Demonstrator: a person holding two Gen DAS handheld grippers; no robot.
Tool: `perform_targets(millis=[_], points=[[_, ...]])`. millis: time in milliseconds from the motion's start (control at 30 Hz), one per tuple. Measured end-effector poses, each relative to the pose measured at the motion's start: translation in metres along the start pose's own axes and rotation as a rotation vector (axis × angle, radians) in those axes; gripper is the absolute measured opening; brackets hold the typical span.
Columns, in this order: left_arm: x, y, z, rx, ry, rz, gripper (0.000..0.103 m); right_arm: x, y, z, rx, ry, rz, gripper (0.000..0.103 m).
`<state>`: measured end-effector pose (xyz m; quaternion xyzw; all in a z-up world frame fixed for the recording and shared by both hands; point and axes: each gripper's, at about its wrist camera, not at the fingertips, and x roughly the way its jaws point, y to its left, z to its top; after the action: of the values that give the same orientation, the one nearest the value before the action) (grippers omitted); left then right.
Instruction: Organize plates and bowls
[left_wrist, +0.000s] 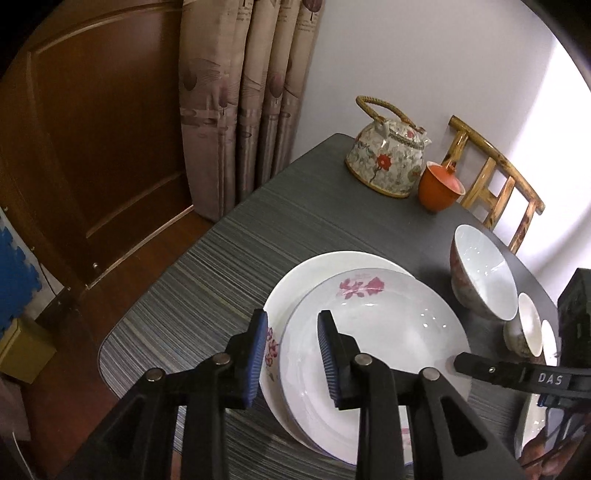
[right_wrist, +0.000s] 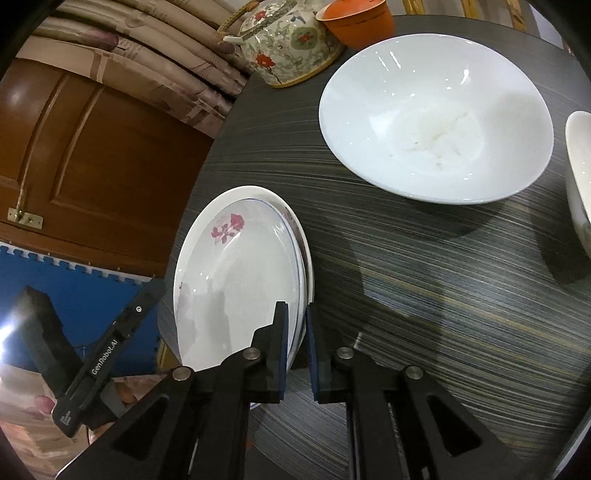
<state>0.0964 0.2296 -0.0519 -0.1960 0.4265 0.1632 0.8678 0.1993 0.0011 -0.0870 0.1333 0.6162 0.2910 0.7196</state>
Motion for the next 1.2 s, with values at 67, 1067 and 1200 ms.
perform_targets(millis=[67,1067,1200], points=[[-0.001,-0.002,0.001,0.005,-0.001,0.0,0.029,0.0,-0.001,-0.001,-0.004,-0.003,0.006,0.013],[-0.035,-0.11,-0.053,0.389,0.005,-0.204,0.034,-0.151,-0.056,-0.123,-0.034,-0.395,-0.077,0.038],[-0.035,-0.16,-0.087,0.458,0.118,-0.381,0.042,-0.212,-0.105,-0.162,0.03,-0.513,-0.226,0.044]])
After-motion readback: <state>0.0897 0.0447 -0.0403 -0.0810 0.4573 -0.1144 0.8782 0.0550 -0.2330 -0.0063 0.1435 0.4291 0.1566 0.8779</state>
